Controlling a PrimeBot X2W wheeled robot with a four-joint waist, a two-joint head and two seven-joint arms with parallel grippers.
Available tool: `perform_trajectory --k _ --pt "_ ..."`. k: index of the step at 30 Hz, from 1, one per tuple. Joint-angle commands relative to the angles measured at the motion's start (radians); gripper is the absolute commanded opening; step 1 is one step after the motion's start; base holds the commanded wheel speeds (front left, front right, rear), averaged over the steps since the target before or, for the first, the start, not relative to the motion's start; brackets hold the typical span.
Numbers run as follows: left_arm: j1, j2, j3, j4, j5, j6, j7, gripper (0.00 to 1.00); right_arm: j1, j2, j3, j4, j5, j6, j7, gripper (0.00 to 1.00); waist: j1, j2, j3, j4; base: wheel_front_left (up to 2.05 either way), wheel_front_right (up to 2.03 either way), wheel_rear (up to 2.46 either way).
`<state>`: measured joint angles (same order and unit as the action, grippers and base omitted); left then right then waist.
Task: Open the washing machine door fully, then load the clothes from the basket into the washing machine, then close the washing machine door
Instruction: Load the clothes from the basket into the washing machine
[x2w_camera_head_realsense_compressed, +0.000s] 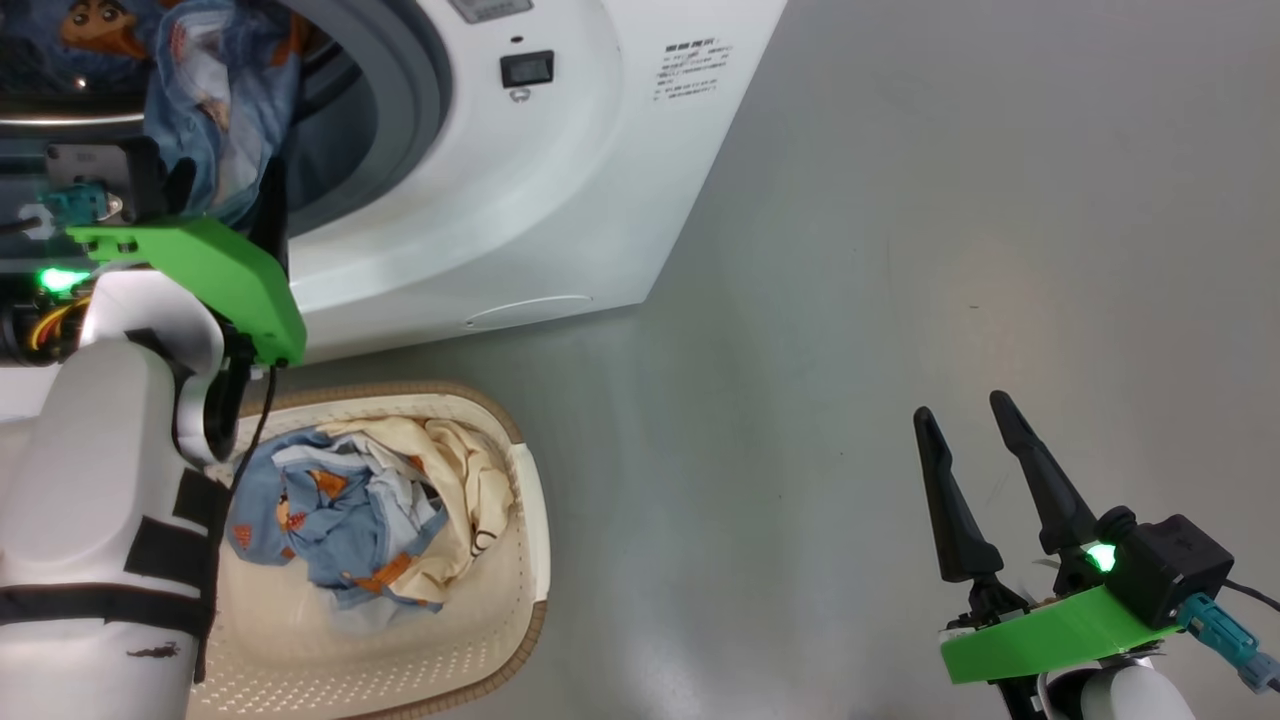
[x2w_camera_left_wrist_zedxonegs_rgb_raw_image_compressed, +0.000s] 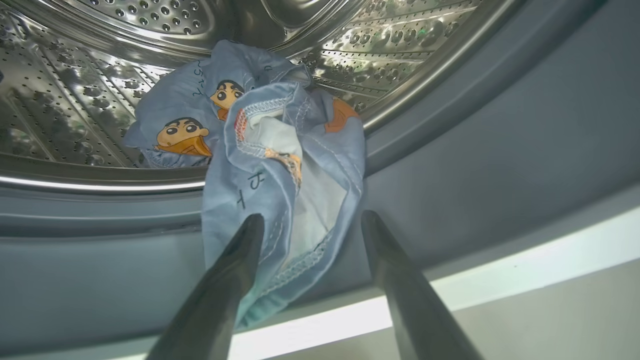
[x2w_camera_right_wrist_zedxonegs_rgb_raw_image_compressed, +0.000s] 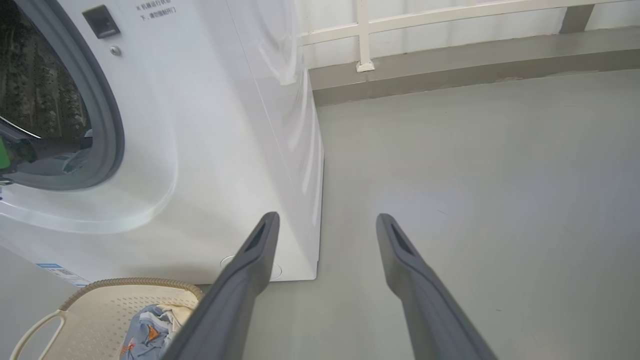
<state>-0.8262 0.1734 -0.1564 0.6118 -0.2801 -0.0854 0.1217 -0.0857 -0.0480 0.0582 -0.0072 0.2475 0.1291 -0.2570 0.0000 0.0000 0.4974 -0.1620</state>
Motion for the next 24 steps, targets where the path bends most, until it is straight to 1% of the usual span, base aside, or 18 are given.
perform_trajectory --k 1,10,17,18,19,20,21,22,24 --pt "-0.027 0.035 0.018 -0.013 -0.007 -0.004 -0.010 1.00 -0.008 -0.002 0.028 -0.020 -0.007 0.002 -0.005 1.00 0.0000 0.0000 0.004 -0.002 0.00 0.00 0.00" --pt "-0.062 0.047 -0.004 0.041 0.006 -0.003 -0.023 1.00 -0.011 -0.002 0.035 -0.022 -0.006 0.002 -0.005 1.00 0.0000 0.0000 0.026 -0.018 0.00 0.00 0.00" --pt "-0.091 0.067 -0.019 0.085 0.025 0.010 -0.045 1.00 -0.013 -0.002 0.034 -0.024 -0.004 0.002 -0.005 1.00 0.0000 0.0000 0.045 -0.030 0.00 0.00 0.00" --pt "-0.095 0.069 -0.021 0.092 0.028 0.012 -0.050 0.68 -0.013 -0.002 0.034 -0.025 -0.004 0.002 -0.005 1.00 0.0000 0.0000 0.048 -0.030 0.00 0.00 0.00" --pt "-0.099 0.070 -0.024 0.098 0.030 0.014 -0.055 0.45 -0.014 -0.002 0.033 -0.025 -0.004 0.002 -0.005 1.00 0.0000 0.0000 0.050 -0.030 0.00 0.00 0.00" --pt "-0.102 0.070 -0.026 0.106 0.033 0.016 -0.059 0.31 -0.015 -0.002 0.033 -0.026 -0.003 0.002 -0.005 1.00 0.0000 0.0000 0.052 -0.030 0.00 0.00 0.00" --pt "-0.105 0.071 -0.029 0.113 0.035 0.018 -0.063 0.11 -0.015 -0.002 0.032 -0.027 -0.003 0.002 -0.005 1.00 0.0000 0.0000 0.054 -0.030 0.00 0.00 0.00" --pt "-0.109 0.073 -0.031 0.121 0.038 0.021 -0.068 0.00 -0.015 -0.002 0.032 -0.028 -0.002 0.002 -0.005 1.00 0.0000 0.0000 0.056 -0.030 0.00 0.00 0.00" --pt "-0.116 0.075 -0.033 0.134 0.041 0.026 -0.079 0.00 -0.016 -0.002 0.031 -0.029 -0.002 0.002 -0.005 1.00 0.0000 0.0000 0.059 -0.030 0.00 0.00 0.00"
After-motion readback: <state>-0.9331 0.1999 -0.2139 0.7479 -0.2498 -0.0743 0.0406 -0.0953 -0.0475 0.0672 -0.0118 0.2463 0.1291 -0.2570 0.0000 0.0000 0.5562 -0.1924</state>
